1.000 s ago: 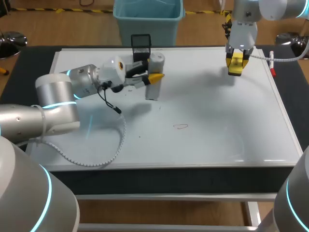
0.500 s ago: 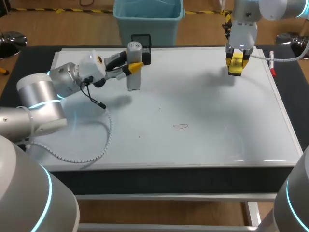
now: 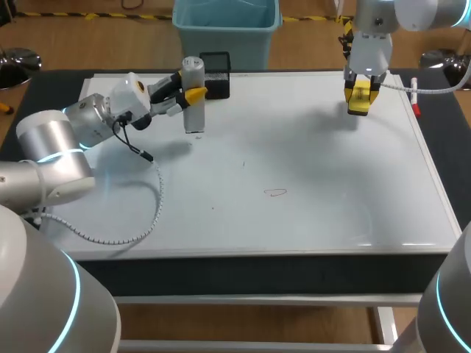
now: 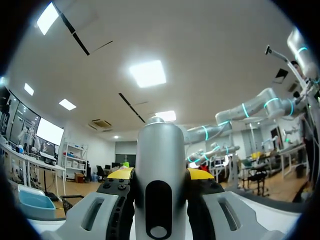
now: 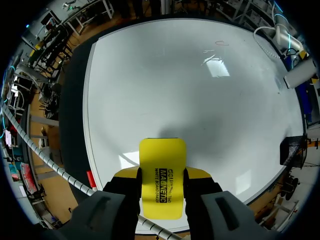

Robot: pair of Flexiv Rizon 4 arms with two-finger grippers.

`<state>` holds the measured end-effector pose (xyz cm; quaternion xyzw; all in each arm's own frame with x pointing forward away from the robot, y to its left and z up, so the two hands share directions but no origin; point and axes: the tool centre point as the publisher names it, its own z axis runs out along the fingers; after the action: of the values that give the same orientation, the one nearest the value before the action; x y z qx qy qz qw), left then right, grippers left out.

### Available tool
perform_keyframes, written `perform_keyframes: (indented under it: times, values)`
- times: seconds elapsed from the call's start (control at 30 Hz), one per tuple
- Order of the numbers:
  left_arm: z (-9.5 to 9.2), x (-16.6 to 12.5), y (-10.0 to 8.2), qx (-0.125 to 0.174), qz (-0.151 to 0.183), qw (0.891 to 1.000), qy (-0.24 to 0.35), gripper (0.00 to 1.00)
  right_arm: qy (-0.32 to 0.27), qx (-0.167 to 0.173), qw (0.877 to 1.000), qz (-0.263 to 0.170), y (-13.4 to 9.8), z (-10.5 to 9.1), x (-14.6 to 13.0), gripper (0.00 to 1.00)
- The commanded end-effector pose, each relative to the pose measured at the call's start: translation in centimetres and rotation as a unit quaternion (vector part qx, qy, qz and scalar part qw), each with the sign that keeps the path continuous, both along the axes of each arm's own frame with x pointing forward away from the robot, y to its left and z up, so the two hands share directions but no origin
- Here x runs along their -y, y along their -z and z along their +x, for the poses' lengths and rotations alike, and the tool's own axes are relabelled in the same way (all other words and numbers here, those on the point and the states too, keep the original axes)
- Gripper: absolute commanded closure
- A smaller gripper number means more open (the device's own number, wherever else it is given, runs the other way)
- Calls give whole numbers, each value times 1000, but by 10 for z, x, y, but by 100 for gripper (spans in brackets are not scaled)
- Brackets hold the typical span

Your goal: Pick up the inspection probe, press it on each red-marked spot on the whiteboard one by one, put down the probe, pick up the eraser, and wipe off all the red marks.

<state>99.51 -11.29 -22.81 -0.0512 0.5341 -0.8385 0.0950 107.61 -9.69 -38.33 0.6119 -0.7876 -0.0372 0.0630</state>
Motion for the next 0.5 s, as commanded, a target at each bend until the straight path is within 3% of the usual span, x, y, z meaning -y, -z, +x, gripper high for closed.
perform_keyframes:
  times: [0.03,0.33,0.5]
  values:
    - [-2,-2,1,1,-2,1000,-1,100,-1,-1,1000,-2,-1,1,0,100]
    - [-2,-2,1,1,-2,1000,-1,100,-1,-1,1000,-2,-1,1,0,100]
    - [-2,-2,1,1,-2,1000,-1,100,-58,23,998,14,-9,-34,-34,100]
